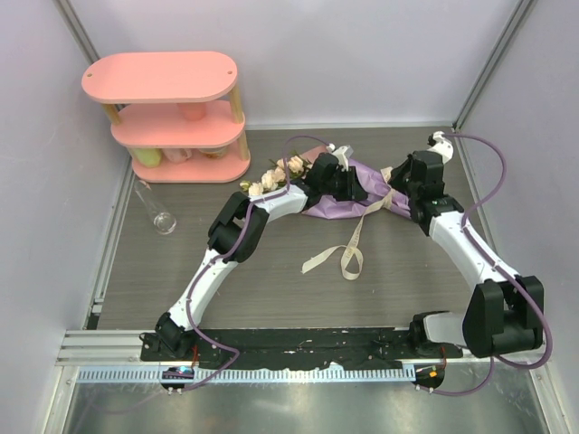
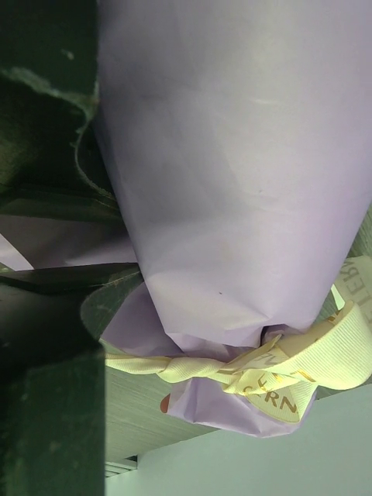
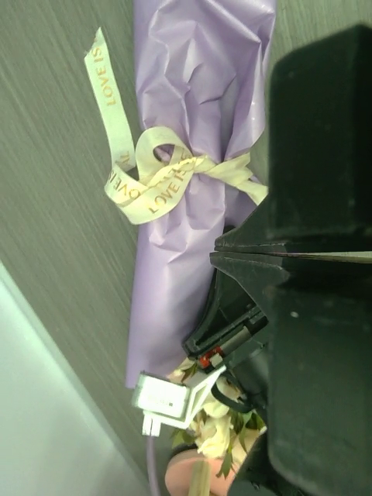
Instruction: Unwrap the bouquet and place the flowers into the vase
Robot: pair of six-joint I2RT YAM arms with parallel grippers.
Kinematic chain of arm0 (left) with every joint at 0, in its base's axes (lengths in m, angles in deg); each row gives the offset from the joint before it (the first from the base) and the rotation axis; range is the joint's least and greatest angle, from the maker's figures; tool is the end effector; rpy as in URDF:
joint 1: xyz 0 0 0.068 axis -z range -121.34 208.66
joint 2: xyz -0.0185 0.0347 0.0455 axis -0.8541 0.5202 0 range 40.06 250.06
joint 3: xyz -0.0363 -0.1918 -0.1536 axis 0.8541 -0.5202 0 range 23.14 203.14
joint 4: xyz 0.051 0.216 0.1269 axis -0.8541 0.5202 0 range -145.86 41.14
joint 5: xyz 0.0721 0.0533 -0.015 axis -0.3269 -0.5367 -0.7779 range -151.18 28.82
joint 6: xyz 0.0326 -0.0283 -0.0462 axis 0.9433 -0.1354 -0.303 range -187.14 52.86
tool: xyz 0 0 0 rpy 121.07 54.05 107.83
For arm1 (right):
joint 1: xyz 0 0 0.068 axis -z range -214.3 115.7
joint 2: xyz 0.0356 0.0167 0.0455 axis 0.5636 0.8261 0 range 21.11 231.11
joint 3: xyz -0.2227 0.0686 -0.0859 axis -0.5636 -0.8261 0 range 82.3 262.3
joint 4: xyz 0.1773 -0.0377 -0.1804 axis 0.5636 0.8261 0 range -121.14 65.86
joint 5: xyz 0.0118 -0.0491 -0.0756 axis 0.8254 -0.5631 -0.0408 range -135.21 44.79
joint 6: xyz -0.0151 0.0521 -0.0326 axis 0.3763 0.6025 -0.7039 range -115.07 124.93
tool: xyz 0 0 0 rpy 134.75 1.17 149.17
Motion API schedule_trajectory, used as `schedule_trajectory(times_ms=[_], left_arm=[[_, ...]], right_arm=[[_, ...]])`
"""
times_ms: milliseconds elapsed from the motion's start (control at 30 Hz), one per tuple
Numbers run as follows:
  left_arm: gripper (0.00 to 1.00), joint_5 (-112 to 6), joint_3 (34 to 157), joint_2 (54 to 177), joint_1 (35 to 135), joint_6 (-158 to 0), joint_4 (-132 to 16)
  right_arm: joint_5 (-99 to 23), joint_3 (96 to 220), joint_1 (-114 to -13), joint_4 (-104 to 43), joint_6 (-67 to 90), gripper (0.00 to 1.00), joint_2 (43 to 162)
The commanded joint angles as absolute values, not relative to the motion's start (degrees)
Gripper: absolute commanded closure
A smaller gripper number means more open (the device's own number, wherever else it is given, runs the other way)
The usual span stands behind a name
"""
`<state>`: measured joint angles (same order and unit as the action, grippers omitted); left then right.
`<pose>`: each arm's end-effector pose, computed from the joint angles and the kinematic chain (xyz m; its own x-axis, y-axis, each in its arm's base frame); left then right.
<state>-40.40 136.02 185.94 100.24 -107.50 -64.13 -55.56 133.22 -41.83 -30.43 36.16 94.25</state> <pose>0.4068 -0.3839 0.1177 -0.7963 -0.1030 -0.5961 0.4539 0.5497 -0.7013 0.3054 0.0314 0.2596 -0.3122 0.4731 -0.8238 0.2303 0.8790 0.4175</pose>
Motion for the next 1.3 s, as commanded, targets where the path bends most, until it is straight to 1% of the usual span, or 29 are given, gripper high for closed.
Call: schedule_trajectory(times_ms=[0, 67, 200, 267, 367, 400, 567, 800, 1167, 1267], left_arm=[[0.69, -41.75, 135.2, 184.47, 99.79, -106.96, -64.12], [0.69, -41.75, 135.2, 184.29, 99.79, -106.78, -64.03], [0.69, -41.05, 135.2, 183.85, 99.79, -106.52, -64.12], [0.68, -41.05, 135.11, 183.59, 99.79, -106.25, -64.12], [0.68, -40.79, 134.84, 183.5, 99.79, -106.16, -64.12], [0.68, -40.7, 134.84, 183.58, 99.88, -106.16, -64.12], [0.68, -40.17, 135.2, 183.76, 99.88, -106.16, -64.12], [0.68, -39.91, 135.02, 183.59, 99.88, -105.9, -64.12], [0.68, -39.82, 135.11, 183.67, 99.88, -105.81, -64.12], [0.67, -39.82, 135.11, 183.67, 99.88, -105.72, -64.12]], right_arm=[[-59.53, 139.85, -41.51, -21.32, 33.95, 0.99, 98.44], [-58.75, 139.52, -41.51, -18.94, 30.71, 0.93, 100.72], [-58.57, 136.36, -41.51, -18.48, 27.45, 0.75, 103.71], [-58.48, 135.74, -41.42, -19.45, 26.65, 0.71, 104.6], [-58.83, 134.95, -41.6, -20.86, 25.41, 0.72, 105.92], [-58.75, 134.77, -41.51, -21.12, 24.63, 0.75, 106.44], [-59.36, 135.48, -41.6, -22.17, 23.57, 0.77, 108.38], [-57.7, 135.56, -41.6, -25.08, 23.39, 0.72, 110.22], [-54.36, 135.56, -41.6, -30.35, 23.48, 0.69, 112.25], [-53.3, 135.3, -41.6, -32.53, 23.04, 0.65, 112.6]])
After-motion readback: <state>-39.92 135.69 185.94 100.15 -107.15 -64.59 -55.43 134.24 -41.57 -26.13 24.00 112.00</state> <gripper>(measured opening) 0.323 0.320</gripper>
